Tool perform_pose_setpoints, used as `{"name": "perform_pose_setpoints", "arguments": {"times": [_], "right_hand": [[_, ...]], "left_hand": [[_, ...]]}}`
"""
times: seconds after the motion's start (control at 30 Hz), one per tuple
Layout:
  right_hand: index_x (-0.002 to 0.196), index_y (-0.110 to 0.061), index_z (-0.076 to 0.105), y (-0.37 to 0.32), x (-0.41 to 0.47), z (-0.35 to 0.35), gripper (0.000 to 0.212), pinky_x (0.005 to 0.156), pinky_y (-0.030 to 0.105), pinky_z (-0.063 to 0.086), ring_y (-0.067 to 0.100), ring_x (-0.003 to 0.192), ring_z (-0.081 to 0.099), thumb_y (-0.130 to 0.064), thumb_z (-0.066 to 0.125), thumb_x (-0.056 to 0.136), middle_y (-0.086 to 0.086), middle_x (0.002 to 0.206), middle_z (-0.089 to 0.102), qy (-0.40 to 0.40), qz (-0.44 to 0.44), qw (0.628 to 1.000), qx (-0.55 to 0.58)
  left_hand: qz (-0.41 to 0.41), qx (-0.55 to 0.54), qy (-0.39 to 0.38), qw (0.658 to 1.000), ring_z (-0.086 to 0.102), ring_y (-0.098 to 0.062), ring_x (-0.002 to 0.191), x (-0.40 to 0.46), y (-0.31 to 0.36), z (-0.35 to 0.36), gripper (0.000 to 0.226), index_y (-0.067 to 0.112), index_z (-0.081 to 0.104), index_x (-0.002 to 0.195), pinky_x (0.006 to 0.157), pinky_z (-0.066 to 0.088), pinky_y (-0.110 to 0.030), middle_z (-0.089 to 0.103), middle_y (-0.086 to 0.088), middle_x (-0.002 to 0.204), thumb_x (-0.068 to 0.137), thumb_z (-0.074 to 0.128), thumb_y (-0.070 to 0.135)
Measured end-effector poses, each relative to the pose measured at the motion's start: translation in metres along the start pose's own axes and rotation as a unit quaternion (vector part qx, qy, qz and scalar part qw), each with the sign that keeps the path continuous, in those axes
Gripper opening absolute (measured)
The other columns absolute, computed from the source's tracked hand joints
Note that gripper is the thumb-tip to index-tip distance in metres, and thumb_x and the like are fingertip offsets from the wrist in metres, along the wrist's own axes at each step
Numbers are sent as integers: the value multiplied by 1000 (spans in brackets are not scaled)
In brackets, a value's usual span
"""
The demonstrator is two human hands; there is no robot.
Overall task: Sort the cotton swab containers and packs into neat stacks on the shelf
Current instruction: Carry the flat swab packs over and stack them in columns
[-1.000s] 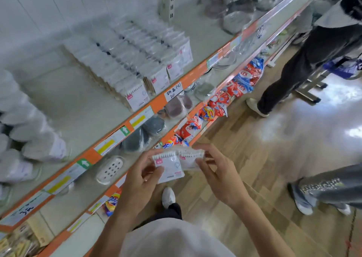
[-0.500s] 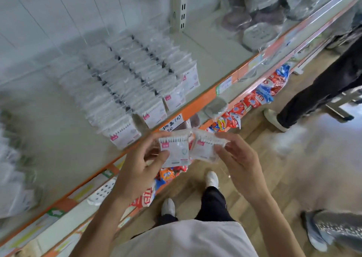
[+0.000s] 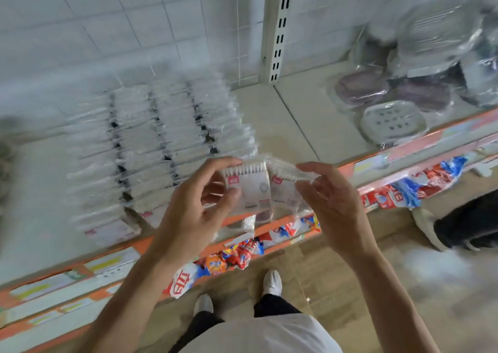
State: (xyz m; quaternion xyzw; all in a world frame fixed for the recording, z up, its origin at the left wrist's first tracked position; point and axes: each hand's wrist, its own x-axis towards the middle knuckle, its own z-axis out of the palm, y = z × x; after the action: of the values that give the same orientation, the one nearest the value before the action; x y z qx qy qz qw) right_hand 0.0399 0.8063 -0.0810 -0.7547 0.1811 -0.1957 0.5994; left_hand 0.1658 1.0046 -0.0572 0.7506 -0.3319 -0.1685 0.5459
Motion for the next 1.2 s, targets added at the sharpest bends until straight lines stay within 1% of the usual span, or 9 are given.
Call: {"name": "perform_pose_setpoints", "arguments": {"times": [0.13,0.23,0.3,0.37,0.47,0.6,0.9,1.07,1.2], "right_hand": [[114,-16,64,-5,49,-24,23,63,5,38,-4,65,57,-3,62,96,-24,65,57,-59,-36,998,-13],[113,-22,66,-12,95,-32,24,63,9,40,-4,68,60,-5,64,96,-19,73,61,-86,-78,993,-35],[110,-28,66,-18,131,-31,25,58,27,44,7,69,63,-8,65,96,-5,83,66,-80,-117,988,-55],[111,-25,67,-23,167,-26,20,66,41,52,10,76,69,-11,65,96,0,95,68,-71,-153,984,-57],[112,-20,68,-26,224,-9,17,70,21,55,-2,86,69,-14,63,96,-16,100,68,-62,-167,981,-83],[108,-31,70,-7,289,23,17,62,2,39,-6,85,64,-23,64,94,-18,102,69,-52,-156,972,-171],[110,-29,72,30,314,53,20,77,23,53,4,86,65,-20,64,95,-15,99,70,-31,-140,965,-219],[119,-22,70,39,315,63,23,80,21,50,7,83,64,-16,59,99,1,122,61,-56,-141,955,-254],[124,-18,68,46,318,68,26,82,18,45,18,98,66,-14,57,101,7,128,56,-64,-149,943,-290]], "left_hand": [[-1,12,48,999,70,-16,90,23,12,5,32,31,61,125,79,60,-31,66,5,93,94,64,24],[9,39,86,995,70,-16,93,38,18,3,31,31,60,124,82,60,-34,68,7,96,96,65,20],[4,43,111,993,69,-13,94,46,19,0,34,31,61,123,84,59,-30,67,11,96,95,67,12],[-2,52,118,992,66,-9,88,53,19,-2,35,30,61,121,82,55,-22,63,16,89,94,67,8],[-14,62,123,990,62,-7,82,65,19,-5,34,29,60,119,75,50,-16,60,17,83,94,66,7],[-24,82,124,989,61,-4,76,81,17,-8,33,31,58,116,72,48,-13,57,24,75,95,67,8],[-18,51,161,985,60,-4,71,80,16,0,33,18,59,116,69,49,-15,60,23,73,91,68,-1],[-33,42,158,986,67,-17,83,74,14,1,35,29,60,111,76,55,-23,65,2,86,90,70,3],[-37,36,151,987,68,-17,85,73,14,4,35,27,60,111,79,58,-26,68,5,88,90,70,1]]}}
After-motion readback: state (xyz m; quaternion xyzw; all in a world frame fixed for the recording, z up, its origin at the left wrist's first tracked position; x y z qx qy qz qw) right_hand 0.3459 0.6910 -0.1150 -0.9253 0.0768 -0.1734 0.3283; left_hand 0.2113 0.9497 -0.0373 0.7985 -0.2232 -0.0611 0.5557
